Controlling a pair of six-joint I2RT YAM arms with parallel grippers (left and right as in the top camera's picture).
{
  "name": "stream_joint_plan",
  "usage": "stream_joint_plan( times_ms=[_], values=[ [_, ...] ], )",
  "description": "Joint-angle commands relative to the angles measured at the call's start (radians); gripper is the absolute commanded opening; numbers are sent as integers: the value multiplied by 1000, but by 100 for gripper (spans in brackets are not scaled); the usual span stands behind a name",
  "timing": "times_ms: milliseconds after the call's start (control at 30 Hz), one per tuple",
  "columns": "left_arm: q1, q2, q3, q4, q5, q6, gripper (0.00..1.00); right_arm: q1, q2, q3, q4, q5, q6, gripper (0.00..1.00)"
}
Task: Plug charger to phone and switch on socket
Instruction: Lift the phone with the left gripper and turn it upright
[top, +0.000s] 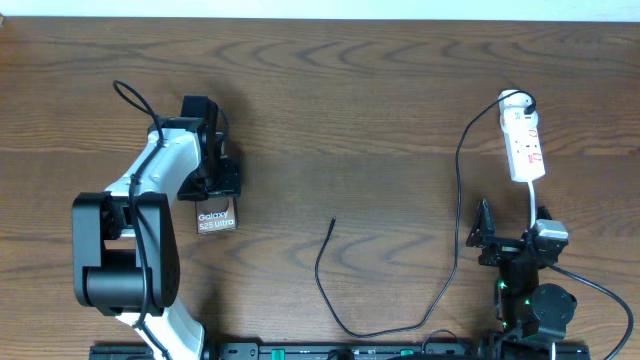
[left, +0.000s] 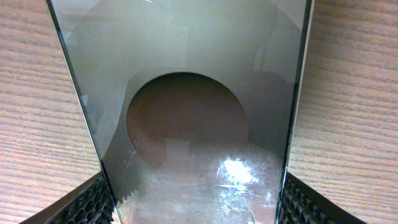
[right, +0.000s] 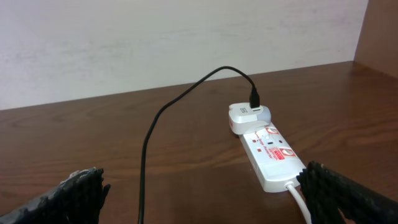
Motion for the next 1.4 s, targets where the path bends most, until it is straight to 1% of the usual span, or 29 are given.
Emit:
stream_joint_plan(
  times_ms=[0,300,367,400,500,700,733,833,967,1100,1200,1233,1267,1333,1367],
  values=[
    [-1,-32,24,-3,101,-19,8,8,-6,-2,-3,3,-13,99],
    [-1,-32,60,-2,499,-26,8,8,-6,-2,-3,3,-13,99],
    [-1,-32,67,-1,635,-26,8,8,-6,-2,-3,3,-13,99],
    [-1,-32,67,2,671,-29,8,8,-6,-2,-3,3,-13,99],
    [-1,-32,67,13,845,-30,8,8,-6,-2,-3,3,-13,99],
    [-1,-32,67,60,1279,-34,8,8,-6,-2,-3,3,-13,99],
    [-1,-32,67,66,1331,-54,8,8,-6,-2,-3,3,-13,99],
    [-1,-32,67,76,1366,-165,8,8,-6,-2,-3,3,-13,99],
    [-1,-32,67,85,1365,-366,8,8,-6,-2,-3,3,-13,99],
    [-1,-32,67,84,1362,-658,8,8,-6,-2,-3,3,-13,99],
    [-1,-32,67,82,1362,-808,7,8,-6,-2,-3,3,-13,99],
    [-1,-32,67,80,1363,-896,8,8,-6,-2,-3,3,-13,99],
    [-1,-32,67,80,1363,-949,7,8,-6,-2,-3,3,-13,99],
    [-1,-32,67,80,1363,-1030,8,8,-6,-2,-3,3,-13,99],
    [-1,-32,67,80,1363,-1042,7,8,-6,-2,-3,3,-13,99]
  ],
)
